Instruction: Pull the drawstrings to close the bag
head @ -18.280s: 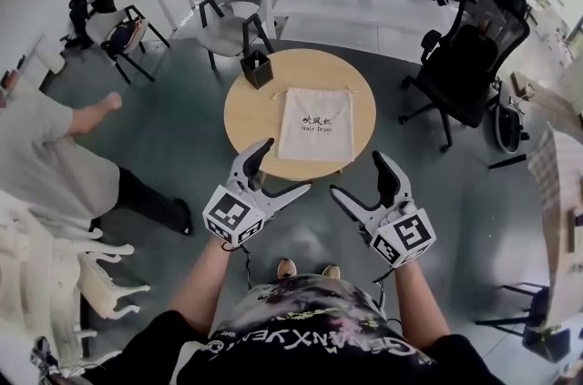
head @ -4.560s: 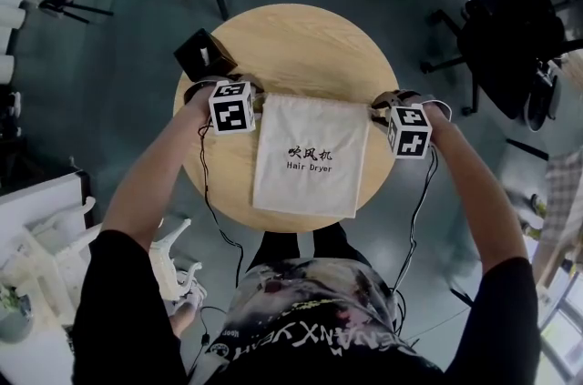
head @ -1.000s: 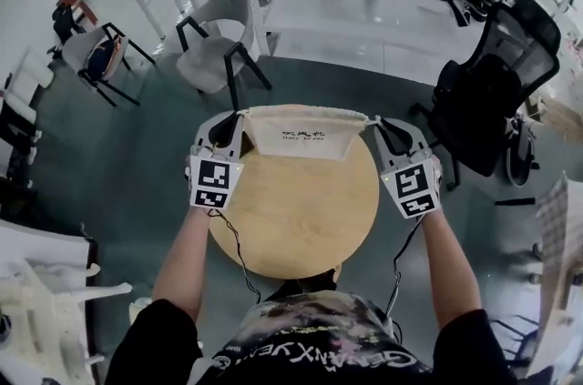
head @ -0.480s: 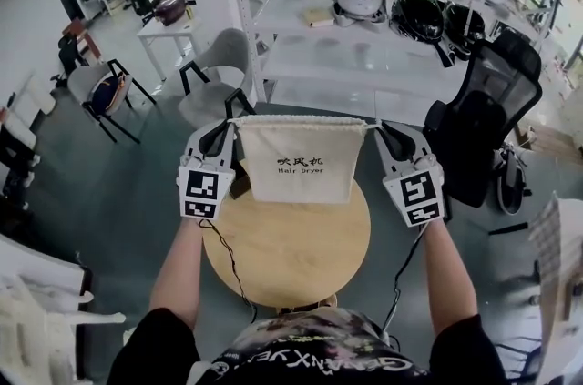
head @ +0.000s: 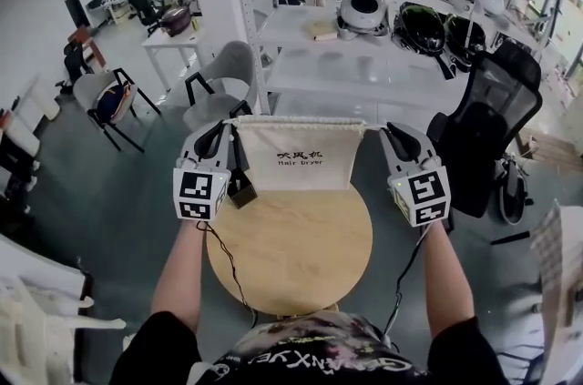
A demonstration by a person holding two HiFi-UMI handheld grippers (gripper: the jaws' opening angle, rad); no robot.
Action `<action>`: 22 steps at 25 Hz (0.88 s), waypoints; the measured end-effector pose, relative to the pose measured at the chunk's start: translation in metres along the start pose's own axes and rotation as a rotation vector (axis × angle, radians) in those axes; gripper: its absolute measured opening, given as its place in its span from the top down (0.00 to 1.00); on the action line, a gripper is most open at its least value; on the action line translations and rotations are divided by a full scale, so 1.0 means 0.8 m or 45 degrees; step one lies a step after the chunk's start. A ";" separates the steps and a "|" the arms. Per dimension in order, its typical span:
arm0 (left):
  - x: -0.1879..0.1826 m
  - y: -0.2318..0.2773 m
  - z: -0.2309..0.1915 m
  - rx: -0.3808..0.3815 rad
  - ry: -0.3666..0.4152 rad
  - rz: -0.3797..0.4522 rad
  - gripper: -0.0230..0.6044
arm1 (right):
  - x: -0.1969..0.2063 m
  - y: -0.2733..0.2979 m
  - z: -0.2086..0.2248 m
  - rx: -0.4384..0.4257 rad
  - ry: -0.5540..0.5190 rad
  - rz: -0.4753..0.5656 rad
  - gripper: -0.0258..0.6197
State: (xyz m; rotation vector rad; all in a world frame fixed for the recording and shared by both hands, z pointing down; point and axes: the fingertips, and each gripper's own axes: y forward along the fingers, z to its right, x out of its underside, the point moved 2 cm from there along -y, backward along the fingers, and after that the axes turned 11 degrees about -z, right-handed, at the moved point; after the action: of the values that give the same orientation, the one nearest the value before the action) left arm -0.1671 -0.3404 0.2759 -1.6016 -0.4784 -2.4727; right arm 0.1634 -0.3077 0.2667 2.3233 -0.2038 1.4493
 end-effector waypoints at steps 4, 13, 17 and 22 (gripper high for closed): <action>-0.007 -0.006 -0.011 -0.029 -0.016 0.002 0.93 | -0.001 -0.001 0.009 0.001 0.071 0.018 0.90; -0.017 -0.007 -0.037 -0.074 -0.102 0.030 0.93 | -0.001 -0.004 0.035 0.013 0.179 0.052 0.90; -0.017 -0.011 -0.046 -0.089 -0.127 0.034 0.93 | -0.002 -0.007 0.035 0.008 0.188 0.060 0.90; -0.015 -0.015 -0.056 -0.098 -0.141 0.038 0.93 | 0.000 -0.007 0.037 0.002 0.223 0.072 0.90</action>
State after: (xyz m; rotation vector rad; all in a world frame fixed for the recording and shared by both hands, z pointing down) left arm -0.2044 -0.3454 0.2456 -1.7692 -0.3751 -2.4180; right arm 0.1900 -0.3146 0.2535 2.1925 -0.2204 1.6706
